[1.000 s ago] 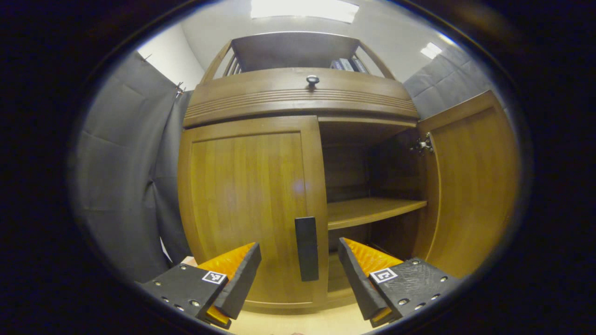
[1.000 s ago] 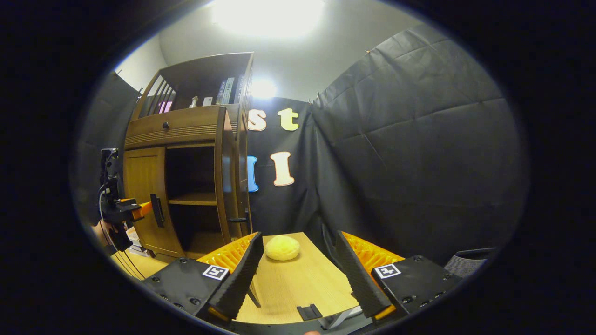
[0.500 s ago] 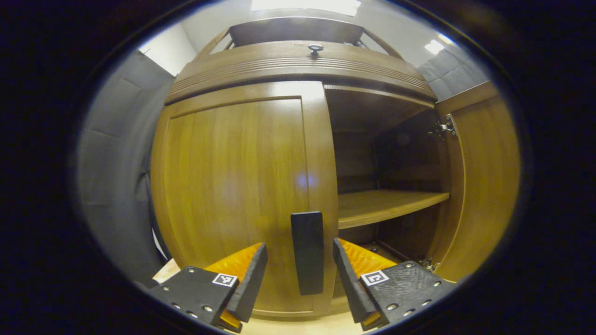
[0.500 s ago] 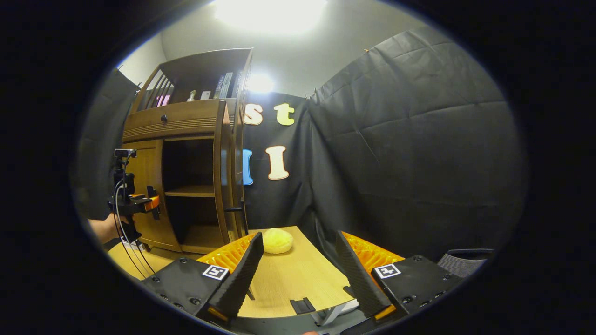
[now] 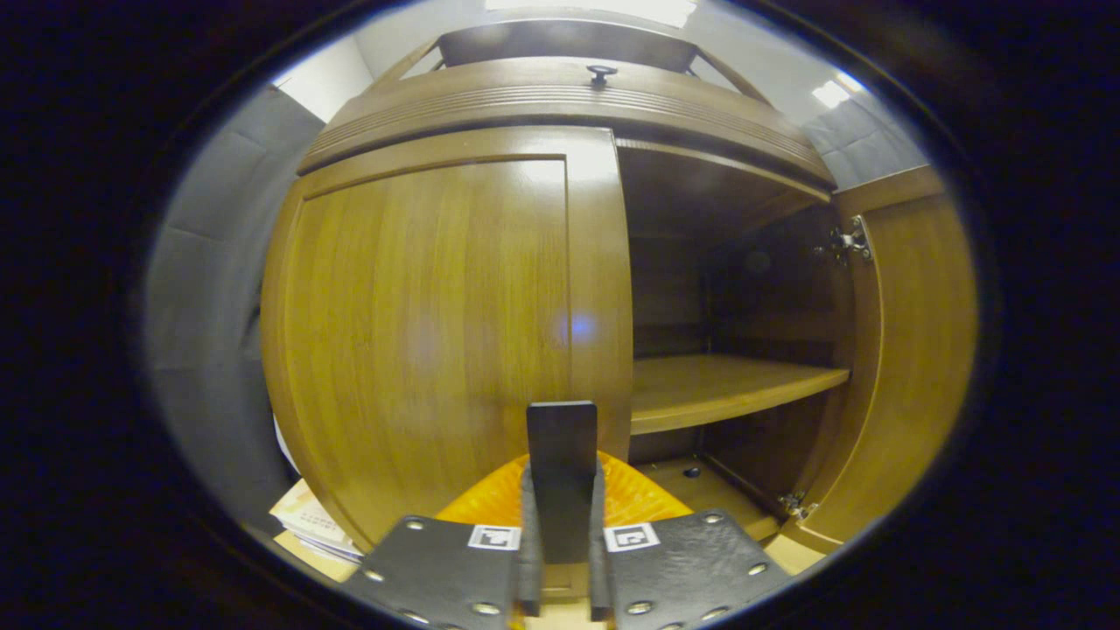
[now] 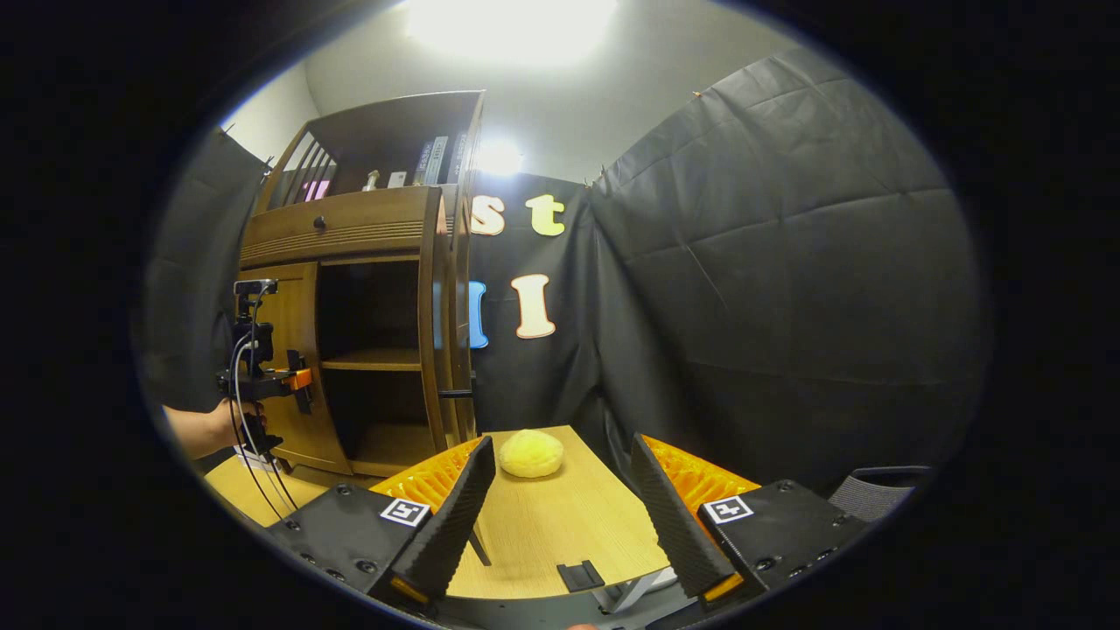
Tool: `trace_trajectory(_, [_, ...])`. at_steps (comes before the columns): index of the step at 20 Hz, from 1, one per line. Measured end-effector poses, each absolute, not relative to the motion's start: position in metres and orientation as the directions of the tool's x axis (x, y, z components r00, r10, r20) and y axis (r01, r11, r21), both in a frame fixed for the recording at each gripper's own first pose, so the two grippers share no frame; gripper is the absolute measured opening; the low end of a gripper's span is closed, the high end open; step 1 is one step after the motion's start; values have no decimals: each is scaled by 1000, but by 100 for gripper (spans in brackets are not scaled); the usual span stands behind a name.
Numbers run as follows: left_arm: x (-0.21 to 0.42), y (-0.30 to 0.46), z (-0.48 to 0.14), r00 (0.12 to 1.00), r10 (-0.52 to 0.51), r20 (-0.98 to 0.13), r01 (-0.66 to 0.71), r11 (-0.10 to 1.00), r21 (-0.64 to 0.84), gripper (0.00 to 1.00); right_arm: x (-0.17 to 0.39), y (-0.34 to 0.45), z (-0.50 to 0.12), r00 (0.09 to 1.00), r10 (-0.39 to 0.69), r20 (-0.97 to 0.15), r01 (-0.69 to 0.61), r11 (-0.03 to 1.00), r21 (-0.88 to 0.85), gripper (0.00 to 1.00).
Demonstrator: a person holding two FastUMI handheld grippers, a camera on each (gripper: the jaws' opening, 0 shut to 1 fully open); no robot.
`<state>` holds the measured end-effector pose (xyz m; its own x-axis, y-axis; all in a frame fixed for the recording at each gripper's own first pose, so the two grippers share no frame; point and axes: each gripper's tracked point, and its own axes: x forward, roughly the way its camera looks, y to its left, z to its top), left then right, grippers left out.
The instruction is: Open the right door of the double-door shoe cabinet with the right hand, and open the left door with the left hand.
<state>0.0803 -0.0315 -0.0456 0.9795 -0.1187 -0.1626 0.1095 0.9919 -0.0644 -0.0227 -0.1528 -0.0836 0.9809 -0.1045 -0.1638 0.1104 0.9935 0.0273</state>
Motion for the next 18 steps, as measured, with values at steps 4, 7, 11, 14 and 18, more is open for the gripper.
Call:
trace_trajectory(4, [66,-28,-43,982,-123,-144,114,991,-68,23,-14,-140,-82,986,-66,-154,71,997,33,98])
trace_trajectory(7, [54,-24,-42,982,-125,-138,116,991,-73,22,-8,-127,-82,988,-30,-149,36,999,35,98])
trace_trajectory(11, [37,-18,-40,982,-126,-140,116,990,-77,21,3,-112,-81,990,12,-140,-5,999,49,98])
trace_trajectory(14, [27,-14,-38,981,-130,-143,119,989,-83,21,11,-96,-83,990,47,-136,-39,997,60,98])
trace_trajectory(18, [23,-8,-33,982,-124,-145,113,990,-84,20,20,-75,-82,987,92,-130,-85,995,60,98])
